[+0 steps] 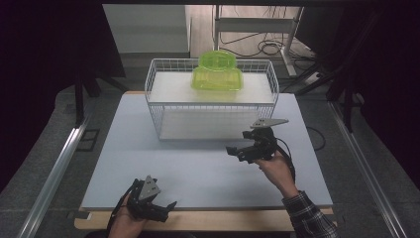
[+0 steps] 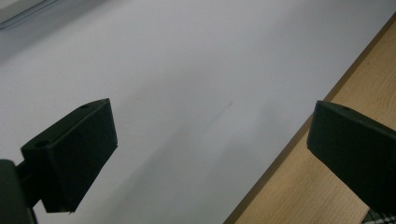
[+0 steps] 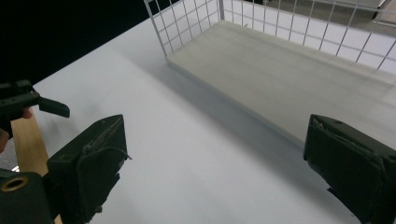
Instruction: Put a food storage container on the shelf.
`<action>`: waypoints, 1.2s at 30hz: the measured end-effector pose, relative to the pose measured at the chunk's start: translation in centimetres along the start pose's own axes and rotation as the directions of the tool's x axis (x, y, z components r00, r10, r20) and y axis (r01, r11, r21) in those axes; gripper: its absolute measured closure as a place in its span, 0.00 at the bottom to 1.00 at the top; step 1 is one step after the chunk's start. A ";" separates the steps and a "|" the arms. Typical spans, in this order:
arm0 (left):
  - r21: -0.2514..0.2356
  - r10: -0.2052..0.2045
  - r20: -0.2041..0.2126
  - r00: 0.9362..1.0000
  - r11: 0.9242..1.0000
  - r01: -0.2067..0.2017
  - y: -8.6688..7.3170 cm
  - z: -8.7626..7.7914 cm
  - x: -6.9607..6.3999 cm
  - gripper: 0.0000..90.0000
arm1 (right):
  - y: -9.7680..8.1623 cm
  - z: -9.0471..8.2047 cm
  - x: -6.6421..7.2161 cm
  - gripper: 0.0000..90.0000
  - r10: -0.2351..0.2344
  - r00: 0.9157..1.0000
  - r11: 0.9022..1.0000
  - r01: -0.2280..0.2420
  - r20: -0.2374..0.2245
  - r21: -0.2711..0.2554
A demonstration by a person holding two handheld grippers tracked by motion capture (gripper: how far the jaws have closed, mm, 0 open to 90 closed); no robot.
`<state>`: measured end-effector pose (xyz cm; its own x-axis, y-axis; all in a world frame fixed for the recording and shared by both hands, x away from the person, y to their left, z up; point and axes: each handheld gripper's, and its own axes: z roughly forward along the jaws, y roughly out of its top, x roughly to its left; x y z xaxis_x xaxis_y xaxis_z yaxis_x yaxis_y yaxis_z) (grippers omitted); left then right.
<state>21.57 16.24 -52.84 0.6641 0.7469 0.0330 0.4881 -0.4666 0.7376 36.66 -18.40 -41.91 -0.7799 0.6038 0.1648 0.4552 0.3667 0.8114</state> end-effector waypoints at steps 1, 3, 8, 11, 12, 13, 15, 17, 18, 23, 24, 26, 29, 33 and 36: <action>0.000 0.001 -0.001 1.000 1.000 -0.001 0.0 0.0 0.0 0.01 | -0.3 0.1 0.0 0.07 0.004 1.000 1.000 -0.004 0.001 0.003; 0.001 0.003 0.000 1.000 1.000 -0.003 0.0 0.0 0.0 0.01 | -0.7 0.2 0.0 0.06 0.010 1.000 1.000 -0.010 -0.001 0.003; 0.000 0.006 -0.002 1.000 1.000 -0.006 0.0 0.0 0.0 0.01 | -1.8 0.3 0.1 0.06 0.013 1.000 1.000 -0.013 0.009 0.004; -0.003 0.005 -0.002 1.000 1.000 -0.005 -0.1 0.1 0.0 0.01 | -2.5 0.2 0.1 0.05 0.004 1.000 1.000 -0.004 0.026 0.009; -0.004 0.004 -0.002 1.000 1.000 -0.004 -0.1 0.1 0.0 0.01 | -2.7 0.2 0.2 0.05 0.005 1.000 1.000 -0.005 0.026 0.013; -0.004 0.002 -0.002 1.000 1.000 -0.002 -0.1 0.0 0.1 0.01 | -2.9 0.2 0.3 0.05 0.002 1.000 1.000 -0.002 0.028 0.014; -0.006 0.000 -0.001 1.000 1.000 0.000 -0.1 0.0 0.1 0.01 | -3.3 0.1 0.4 0.05 -0.003 0.999 1.000 0.002 0.037 0.013; -0.008 -0.002 -0.003 1.000 1.000 0.002 -0.1 0.0 0.2 0.01 | -3.6 0.1 0.6 0.04 -0.010 0.999 1.000 0.010 0.044 0.014; -0.010 -0.004 -0.003 1.000 1.000 0.004 -0.1 0.0 0.2 0.01 | -3.8 0.0 0.6 0.04 -0.015 0.999 1.000 0.014 0.048 0.015; -0.015 0.000 -0.009 1.000 1.000 0.000 -0.2 0.0 0.2 0.01 | -4.5 -0.4 0.9 0.04 -0.030 0.997 0.999 0.029 0.066 0.013; -0.016 0.001 -0.010 1.000 1.000 -0.001 -0.2 0.0 0.2 0.01 | -4.7 -0.5 1.0 0.04 -0.033 0.997 0.999 0.033 0.070 0.012; -0.017 0.004 -0.011 1.000 1.000 -0.005 -0.2 0.1 0.2 0.01 | -5.1 -0.7 1.0 0.04 -0.035 0.997 0.999 0.035 0.073 0.010; -0.016 0.013 -0.015 1.000 1.000 -0.013 -0.2 0.1 0.1 0.01 | -5.6 -0.9 1.1 0.04 -0.041 0.996 0.999 0.040 0.082 0.014; -0.019 0.013 -0.014 1.000 1.000 -0.013 -0.2 0.1 0.2 0.01 | -6.3 -1.2 1.1 0.04 -0.045 0.995 0.999 0.043 0.092 0.018; -0.022 0.009 -0.013 1.000 1.000 -0.009 -0.3 0.1 0.2 0.01 | -6.9 -1.5 1.0 0.04 -0.043 0.994 0.999 0.041 0.102 0.016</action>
<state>21.63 16.44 -53.12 0.6609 0.7490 0.0482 0.4693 -0.4625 0.7522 32.08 -21.40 -46.53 -0.7510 0.6564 0.0721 0.4293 0.4024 0.8086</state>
